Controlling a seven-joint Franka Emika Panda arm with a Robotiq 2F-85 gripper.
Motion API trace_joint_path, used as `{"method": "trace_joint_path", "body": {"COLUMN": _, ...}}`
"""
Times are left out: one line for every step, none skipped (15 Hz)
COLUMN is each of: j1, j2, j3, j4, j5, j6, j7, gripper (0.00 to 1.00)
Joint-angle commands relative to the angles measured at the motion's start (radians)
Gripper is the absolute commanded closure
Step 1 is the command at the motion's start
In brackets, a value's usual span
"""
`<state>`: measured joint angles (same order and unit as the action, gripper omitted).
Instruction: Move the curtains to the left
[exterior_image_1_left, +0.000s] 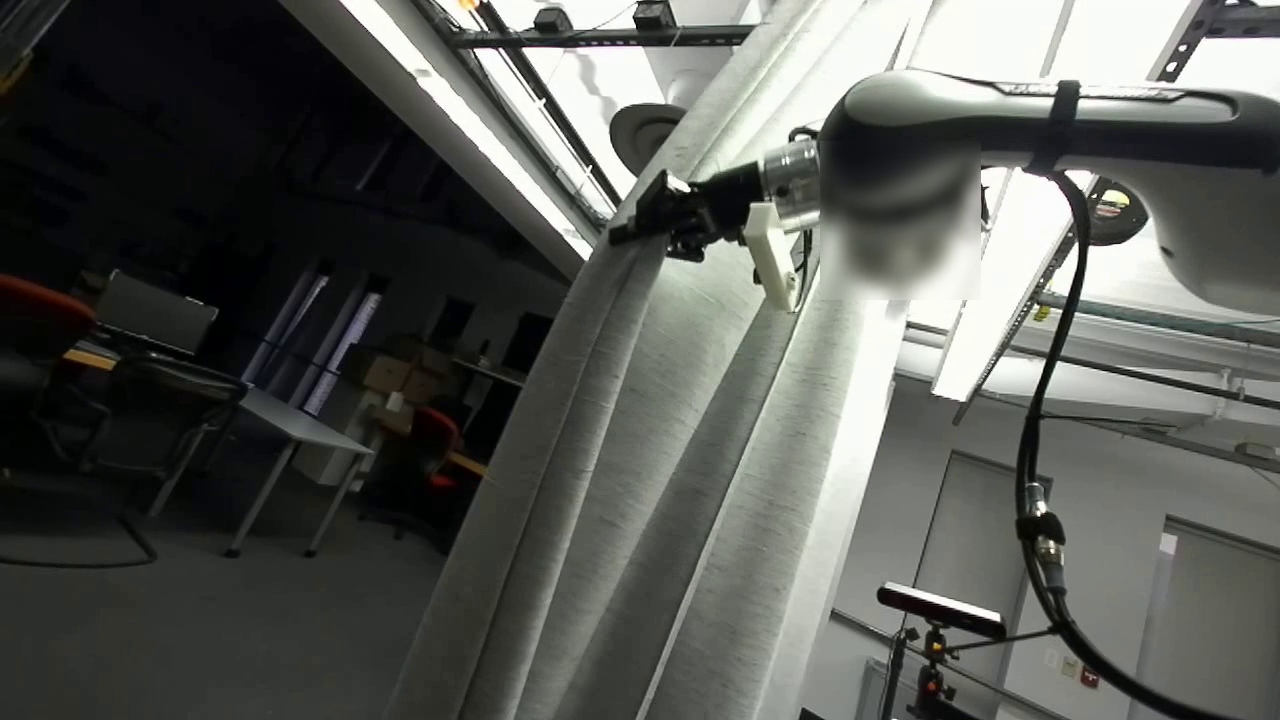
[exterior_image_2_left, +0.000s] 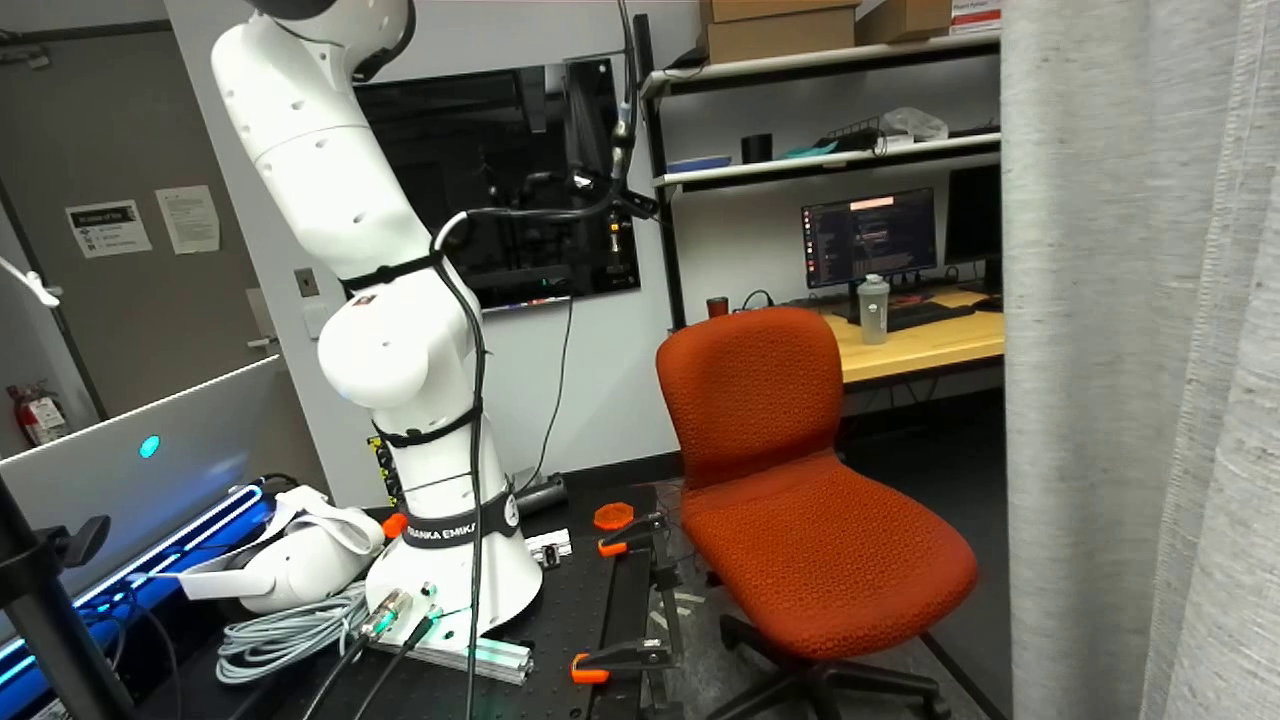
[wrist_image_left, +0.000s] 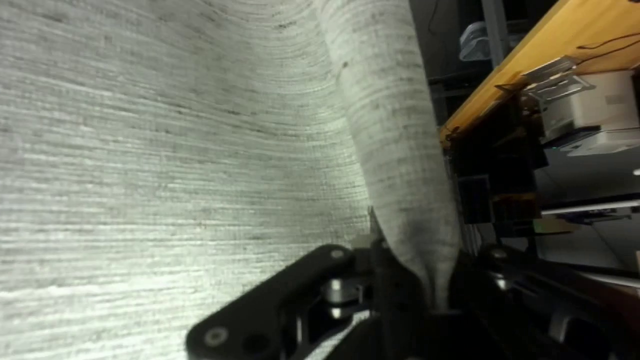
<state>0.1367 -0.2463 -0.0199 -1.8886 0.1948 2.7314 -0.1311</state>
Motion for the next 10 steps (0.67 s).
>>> {"method": "trace_joint_path", "body": {"j1": 0.025, "j2": -0.022, "j3": 0.121, "j4": -0.049, "j5": -0.046, "j6": -0.054, "j7": 0.107, "gripper": 0.99}}
{"method": "trace_joint_path", "body": {"j1": 0.029, "j2": -0.021, "j3": 0.155, "j4": -0.046, "j5": -0.060, "j6": -0.055, "j7": 0.134, "gripper": 0.99}}
{"method": "trace_joint_path", "body": {"j1": 0.035, "j2": -0.018, "j3": 0.185, "j4": -0.036, "j5": -0.070, "j6": -0.061, "j7": 0.158, "gripper": 0.99}}
{"method": "trace_joint_path", "body": {"j1": 0.044, "j2": -0.015, "j3": 0.211, "j4": -0.025, "j5": -0.071, "j6": -0.072, "j7": 0.175, "gripper": 0.99}}
{"method": "trace_joint_path", "body": {"j1": 0.045, "j2": -0.012, "j3": 0.236, "j4": -0.019, "j5": -0.081, "j6": -0.072, "j7": 0.196, "gripper": 0.99}}
{"method": "trace_joint_path", "body": {"j1": 0.043, "j2": -0.006, "j3": 0.262, "j4": -0.017, "j5": -0.096, "j6": -0.077, "j7": 0.217, "gripper": 0.99}}
{"method": "trace_joint_path", "body": {"j1": 0.040, "j2": 0.006, "j3": 0.286, "j4": -0.014, "j5": -0.111, "j6": -0.080, "j7": 0.242, "gripper": 0.99}}
{"method": "trace_joint_path", "body": {"j1": 0.034, "j2": 0.014, "j3": 0.313, "j4": -0.011, "j5": -0.138, "j6": -0.075, "j7": 0.274, "gripper": 0.99}}
{"method": "trace_joint_path", "body": {"j1": 0.023, "j2": 0.019, "j3": 0.338, "j4": -0.001, "j5": -0.173, "j6": -0.078, "j7": 0.315, "gripper": 0.99}}
{"method": "trace_joint_path", "body": {"j1": 0.025, "j2": 0.020, "j3": 0.353, "j4": 0.007, "j5": -0.193, "j6": -0.083, "j7": 0.340, "gripper": 0.99}}
